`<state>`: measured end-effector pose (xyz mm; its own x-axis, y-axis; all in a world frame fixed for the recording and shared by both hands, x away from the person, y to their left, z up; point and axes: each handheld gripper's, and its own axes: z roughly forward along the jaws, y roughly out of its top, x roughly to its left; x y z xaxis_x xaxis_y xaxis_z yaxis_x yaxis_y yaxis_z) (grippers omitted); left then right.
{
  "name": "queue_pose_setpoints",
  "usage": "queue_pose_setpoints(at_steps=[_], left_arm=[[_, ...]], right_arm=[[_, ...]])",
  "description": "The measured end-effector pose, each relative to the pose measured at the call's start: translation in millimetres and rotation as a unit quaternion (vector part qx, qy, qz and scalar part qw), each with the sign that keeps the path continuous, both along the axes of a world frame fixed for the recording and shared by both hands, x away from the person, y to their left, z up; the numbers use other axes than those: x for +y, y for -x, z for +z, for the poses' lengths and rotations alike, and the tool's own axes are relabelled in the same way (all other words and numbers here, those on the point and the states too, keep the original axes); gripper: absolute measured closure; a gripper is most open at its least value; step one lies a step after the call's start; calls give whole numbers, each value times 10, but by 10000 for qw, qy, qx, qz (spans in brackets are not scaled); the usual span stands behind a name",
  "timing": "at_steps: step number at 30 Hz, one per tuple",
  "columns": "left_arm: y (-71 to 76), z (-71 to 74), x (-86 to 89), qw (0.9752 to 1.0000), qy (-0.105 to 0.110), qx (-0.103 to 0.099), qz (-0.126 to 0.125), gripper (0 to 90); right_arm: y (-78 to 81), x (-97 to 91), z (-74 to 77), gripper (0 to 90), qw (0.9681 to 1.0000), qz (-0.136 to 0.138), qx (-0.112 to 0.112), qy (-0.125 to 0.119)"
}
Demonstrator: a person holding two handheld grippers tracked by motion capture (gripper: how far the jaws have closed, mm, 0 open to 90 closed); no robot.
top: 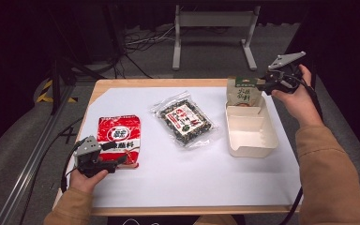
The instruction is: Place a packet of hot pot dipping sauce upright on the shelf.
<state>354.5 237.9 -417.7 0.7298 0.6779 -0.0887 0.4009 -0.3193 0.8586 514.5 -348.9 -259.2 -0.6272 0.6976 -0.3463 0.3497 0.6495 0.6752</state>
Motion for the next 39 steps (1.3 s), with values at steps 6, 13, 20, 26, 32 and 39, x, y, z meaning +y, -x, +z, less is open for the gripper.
queue_pose_setpoints(at_steps=[6, 13, 20, 26, 32, 39], left_arm=[[-43, 18, -54, 10000, 12, -36, -90, 266], [-69, 37, -95, 9999, 16, -36, -156, 266], [-94, 47, -117, 9998, 25, -47, -184, 264], [-86, 99, -133, 9998, 57, -27, -202, 240], [-99, 174, -86, 9999, -26, -26, -150, 228], [-118, 226, -42, 9999, -46, -85, -88, 228]], right_arm=[[215, 7, 84, 368, 9989, 23, -162, -447], [543, 106, 89, 368, 9949, 217, -197, -969], [844, 239, 23, 353, 9895, 381, -54, -1394], [963, 342, -51, 352, 9852, 508, 125, -1634], [1064, 456, -107, 381, 9806, 670, 189, -1834], [1214, 596, -265, 383, 9748, 855, 143, -2055]])
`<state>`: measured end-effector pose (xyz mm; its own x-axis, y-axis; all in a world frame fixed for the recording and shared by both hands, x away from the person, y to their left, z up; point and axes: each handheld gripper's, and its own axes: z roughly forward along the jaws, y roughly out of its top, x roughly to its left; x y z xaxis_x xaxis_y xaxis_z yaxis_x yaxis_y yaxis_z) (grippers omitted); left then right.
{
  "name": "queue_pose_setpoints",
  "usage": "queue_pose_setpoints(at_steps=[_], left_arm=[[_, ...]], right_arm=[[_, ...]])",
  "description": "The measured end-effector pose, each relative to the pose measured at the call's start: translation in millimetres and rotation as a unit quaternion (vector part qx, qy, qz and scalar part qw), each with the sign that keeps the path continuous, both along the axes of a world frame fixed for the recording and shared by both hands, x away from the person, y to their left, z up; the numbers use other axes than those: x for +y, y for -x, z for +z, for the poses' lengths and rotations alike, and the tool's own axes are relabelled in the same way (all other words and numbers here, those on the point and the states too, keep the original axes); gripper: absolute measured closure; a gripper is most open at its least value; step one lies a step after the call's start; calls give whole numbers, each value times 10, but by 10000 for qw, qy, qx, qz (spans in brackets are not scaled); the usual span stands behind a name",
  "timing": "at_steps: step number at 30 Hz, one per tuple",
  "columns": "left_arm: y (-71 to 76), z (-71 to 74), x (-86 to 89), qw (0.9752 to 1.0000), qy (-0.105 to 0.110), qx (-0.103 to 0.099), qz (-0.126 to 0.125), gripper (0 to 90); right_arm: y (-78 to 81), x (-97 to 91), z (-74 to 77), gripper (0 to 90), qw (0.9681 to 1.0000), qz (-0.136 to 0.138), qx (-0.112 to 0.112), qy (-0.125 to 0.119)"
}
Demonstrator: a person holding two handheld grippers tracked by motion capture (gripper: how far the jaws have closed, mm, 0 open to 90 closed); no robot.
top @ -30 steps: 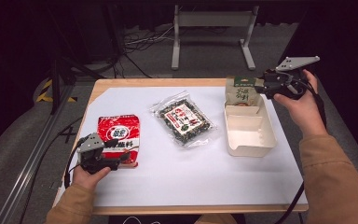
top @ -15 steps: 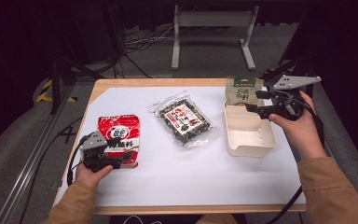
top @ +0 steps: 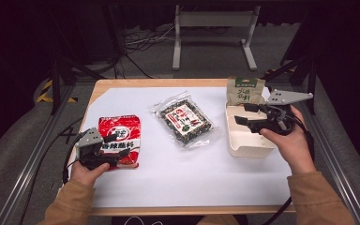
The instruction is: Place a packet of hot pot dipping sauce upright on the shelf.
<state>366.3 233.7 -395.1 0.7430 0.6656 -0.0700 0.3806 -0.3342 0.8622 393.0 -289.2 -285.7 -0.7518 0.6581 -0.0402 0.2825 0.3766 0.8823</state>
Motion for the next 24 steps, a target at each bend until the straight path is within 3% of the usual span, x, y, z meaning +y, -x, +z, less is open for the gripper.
queue_pose_setpoints(at_steps=[2, 5, 11, 16, 20, 22, 24], left_arm=[[-3, 13, 6, 10000, -9, -8, -1, 228], [-26, 79, -19, 9995, -300, -54, 86, 226], [-68, 147, 36, 9997, -200, -4, 109, 226], [-150, 204, 122, 9995, -115, 70, 274, 227], [-178, 250, 137, 9991, -164, 138, 373, 226], [-201, 263, 147, 9989, -232, 112, 387, 221], [-233, 272, 169, 9988, -227, 212, 382, 221]], right_arm=[[18, 19, -24, 379, 10000, 17, 4, -21], [50, 81, -97, 367, 10000, 80, 27, -13], [78, 111, -133, 364, 9999, 127, 37, 3], [99, 153, -213, 346, 9999, 150, 56, 50], [132, 182, -301, 346, 9998, 174, 80, -75], [143, 207, -356, 348, 9998, 187, 102, -64], [152, 237, -406, 349, 9998, 187, 104, -26]])
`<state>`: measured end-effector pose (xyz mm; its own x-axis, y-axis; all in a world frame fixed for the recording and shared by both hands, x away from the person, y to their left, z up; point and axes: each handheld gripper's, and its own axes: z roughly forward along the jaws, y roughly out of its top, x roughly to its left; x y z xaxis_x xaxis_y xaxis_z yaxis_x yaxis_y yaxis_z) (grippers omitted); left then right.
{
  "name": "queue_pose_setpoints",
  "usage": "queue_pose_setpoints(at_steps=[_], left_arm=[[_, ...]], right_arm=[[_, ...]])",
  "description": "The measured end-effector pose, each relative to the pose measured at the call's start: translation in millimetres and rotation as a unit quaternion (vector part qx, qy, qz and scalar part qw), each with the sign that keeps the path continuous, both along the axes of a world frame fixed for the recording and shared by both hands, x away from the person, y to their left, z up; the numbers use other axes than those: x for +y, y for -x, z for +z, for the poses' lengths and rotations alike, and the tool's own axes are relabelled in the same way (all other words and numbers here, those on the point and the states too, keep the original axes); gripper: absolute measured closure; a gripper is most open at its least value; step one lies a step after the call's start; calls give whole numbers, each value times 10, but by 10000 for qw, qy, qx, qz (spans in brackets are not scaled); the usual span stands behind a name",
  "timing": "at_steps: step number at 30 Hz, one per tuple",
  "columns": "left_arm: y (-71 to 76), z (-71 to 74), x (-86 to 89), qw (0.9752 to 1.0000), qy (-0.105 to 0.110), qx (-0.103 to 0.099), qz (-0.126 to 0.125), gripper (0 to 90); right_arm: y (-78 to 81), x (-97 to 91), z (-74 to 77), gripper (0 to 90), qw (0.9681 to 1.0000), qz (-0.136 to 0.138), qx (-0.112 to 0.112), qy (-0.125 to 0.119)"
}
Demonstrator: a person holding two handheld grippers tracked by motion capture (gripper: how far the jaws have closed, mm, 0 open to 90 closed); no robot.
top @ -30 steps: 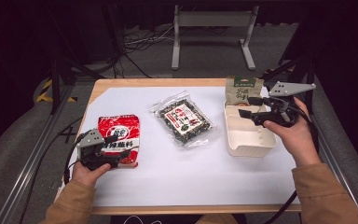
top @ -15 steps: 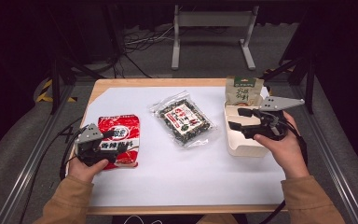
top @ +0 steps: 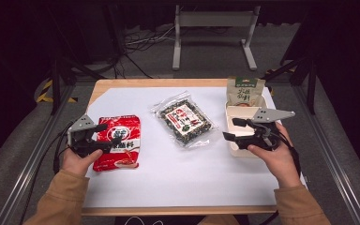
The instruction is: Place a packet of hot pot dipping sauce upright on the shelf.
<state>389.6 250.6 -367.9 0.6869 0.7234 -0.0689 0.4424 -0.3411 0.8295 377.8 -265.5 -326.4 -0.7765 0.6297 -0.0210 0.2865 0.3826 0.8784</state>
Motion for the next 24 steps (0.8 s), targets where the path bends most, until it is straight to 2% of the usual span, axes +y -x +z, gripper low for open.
queue_pose_setpoints(at_steps=[1, 5, 8, 13, 16, 18, 22, 24], left_arm=[[-32, 6, 20, 10000, -26, -29, 44, 221], [-141, 27, 97, 9998, -31, 56, 165, 218], [-207, 35, 134, 9997, -107, 13, 239, 218], [-314, 20, 217, 9994, -19, -12, 342, 209], [-387, 14, 291, 9988, 20, -31, 495, 207], [-466, -14, 356, 9983, 150, 53, 567, 218], [-566, -77, 398, 9974, 161, 157, 689, 219], [-617, -117, 418, 9964, 230, 277, 773, 219]], right_arm=[[4, 18, -27, 351, 10000, 3, -1, 29], [2, 79, -104, 351, 10000, 65, 18, 11], [-5, 104, -130, 351, 9999, 98, 54, 35], [-3, 144, -176, 348, 9998, 153, 107, 39], [-1, 162, -185, 348, 9998, 162, 107, -8], [10, 191, -187, 348, 9997, 214, 86, 5], [19, 201, -190, 348, 9997, 234, 76, 7], [20, 198, -192, 348, 9997, 221, 76, 2]])
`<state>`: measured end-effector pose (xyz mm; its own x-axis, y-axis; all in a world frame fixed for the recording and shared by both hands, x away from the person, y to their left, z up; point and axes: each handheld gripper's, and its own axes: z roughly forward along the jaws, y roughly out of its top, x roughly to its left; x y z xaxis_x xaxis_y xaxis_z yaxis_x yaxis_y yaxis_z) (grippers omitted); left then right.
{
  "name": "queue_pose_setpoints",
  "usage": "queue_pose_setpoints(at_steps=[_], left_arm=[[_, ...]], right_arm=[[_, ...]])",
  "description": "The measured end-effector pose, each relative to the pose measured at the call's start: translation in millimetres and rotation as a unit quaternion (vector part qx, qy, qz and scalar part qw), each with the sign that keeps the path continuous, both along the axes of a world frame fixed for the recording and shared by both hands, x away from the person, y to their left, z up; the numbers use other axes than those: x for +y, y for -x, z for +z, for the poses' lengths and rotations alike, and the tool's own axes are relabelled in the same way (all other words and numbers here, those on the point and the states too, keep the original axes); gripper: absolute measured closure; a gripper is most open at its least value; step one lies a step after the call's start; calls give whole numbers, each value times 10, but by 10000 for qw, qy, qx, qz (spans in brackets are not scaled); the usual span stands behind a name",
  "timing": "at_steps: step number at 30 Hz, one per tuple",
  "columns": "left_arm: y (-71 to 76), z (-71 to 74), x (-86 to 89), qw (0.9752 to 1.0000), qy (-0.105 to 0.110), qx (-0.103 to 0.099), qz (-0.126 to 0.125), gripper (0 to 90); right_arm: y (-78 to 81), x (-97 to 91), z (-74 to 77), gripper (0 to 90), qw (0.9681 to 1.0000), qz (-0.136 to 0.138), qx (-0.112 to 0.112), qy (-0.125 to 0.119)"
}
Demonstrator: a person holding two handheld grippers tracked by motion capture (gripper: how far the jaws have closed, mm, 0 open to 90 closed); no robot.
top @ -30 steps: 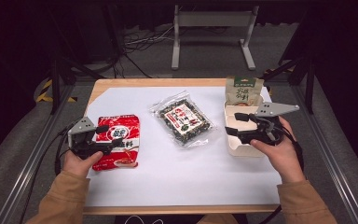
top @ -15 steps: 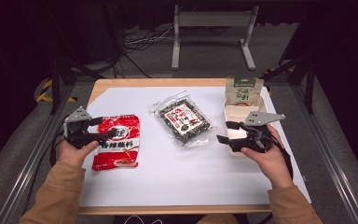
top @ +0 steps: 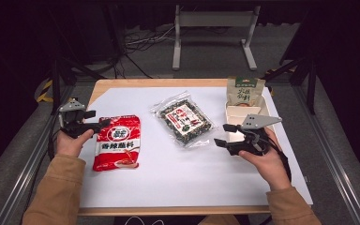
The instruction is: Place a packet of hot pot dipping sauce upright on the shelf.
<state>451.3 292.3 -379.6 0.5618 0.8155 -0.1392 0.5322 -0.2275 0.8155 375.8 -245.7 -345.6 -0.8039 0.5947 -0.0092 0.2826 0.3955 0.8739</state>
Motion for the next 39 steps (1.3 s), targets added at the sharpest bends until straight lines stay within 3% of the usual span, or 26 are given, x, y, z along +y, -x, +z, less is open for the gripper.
queue_pose_setpoints(at_steps=[2, 8, 11, 14, 18, 21, 27, 32, 36, 39], left_arm=[[-36, -33, 1, 9999, 47, 123, 81, 216], [-152, -110, 51, 9994, 198, 61, 259, 216], [-228, -203, 31, 9996, 46, 174, 236, 221], [-281, -275, -1, 9991, -304, 218, 193, 222], [-333, -334, 6, 9987, -264, 317, 294, 221], [-378, -385, 10, 9973, -464, 385, 428, 217], [-474, -496, 49, 9966, -236, 582, 539, 205], [-523, -573, 117, 9952, -227, 711, 633, 214], [-561, -653, 188, 9947, 77, 903, 487, 229], [-576, -695, 208, 9939, 88, 996, 467, 227]], right_arm=[[1, 1, -6, 348, 10000, -2, 19, -19], [15, 45, -36, 348, 10000, 73, -9, 5], [23, 59, -37, 349, 9999, 99, -24, -9], [23, 71, -40, 349, 9999, 152, -44, -27], [0, 102, -54, 349, 9998, 202, -37, -37], [-20, 139, -70, 349, 9996, 262, -17, -38], [-41, 188, -88, 348, 9993, 365, 28, -67], [-49, 209, -115, 349, 9992, 395, 68, -46], [-44, 209, -132, 348, 9992, 383, 82, -31], [-32, 212, -136, 348, 9993, 372, 70, 13]])
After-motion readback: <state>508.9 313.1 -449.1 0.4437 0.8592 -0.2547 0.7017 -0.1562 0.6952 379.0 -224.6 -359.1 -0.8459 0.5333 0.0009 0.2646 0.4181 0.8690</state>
